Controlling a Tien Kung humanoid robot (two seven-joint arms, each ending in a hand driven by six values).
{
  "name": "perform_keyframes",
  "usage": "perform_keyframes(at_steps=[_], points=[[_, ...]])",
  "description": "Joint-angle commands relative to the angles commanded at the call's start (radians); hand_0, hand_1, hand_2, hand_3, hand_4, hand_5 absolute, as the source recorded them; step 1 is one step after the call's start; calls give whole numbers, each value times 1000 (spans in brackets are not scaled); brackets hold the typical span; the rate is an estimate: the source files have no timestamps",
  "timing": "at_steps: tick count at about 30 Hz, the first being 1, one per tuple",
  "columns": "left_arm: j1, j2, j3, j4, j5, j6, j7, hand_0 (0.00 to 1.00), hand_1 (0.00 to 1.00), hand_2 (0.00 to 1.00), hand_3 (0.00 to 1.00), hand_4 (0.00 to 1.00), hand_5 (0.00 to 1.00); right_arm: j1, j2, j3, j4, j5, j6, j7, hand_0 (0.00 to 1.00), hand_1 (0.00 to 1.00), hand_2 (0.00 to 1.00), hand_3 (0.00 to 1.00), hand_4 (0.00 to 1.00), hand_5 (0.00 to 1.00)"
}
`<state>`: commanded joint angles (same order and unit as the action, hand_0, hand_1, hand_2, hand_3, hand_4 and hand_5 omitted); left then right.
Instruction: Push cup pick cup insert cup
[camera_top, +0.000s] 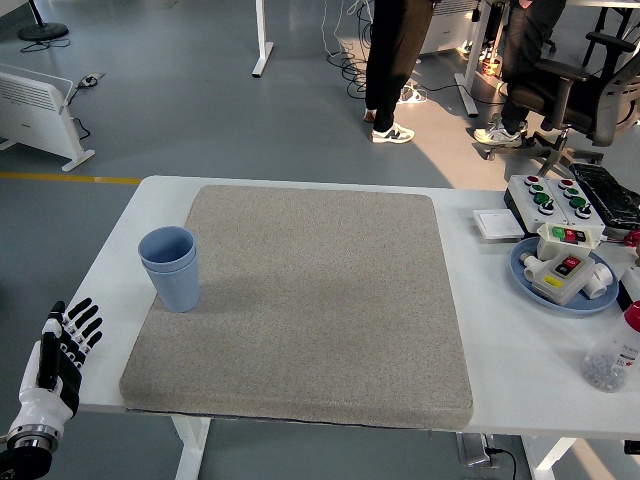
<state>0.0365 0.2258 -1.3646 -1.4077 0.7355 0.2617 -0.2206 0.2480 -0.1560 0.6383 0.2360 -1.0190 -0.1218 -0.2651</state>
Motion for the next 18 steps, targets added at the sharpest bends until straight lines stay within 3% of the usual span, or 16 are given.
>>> perform_keyframes(at_steps=[18], points=[[17, 2, 4, -2, 49, 14, -1, 883, 882, 874, 780, 586, 998, -2, 1, 0, 3, -3, 1, -5, 523, 544, 622, 564, 115, 447]])
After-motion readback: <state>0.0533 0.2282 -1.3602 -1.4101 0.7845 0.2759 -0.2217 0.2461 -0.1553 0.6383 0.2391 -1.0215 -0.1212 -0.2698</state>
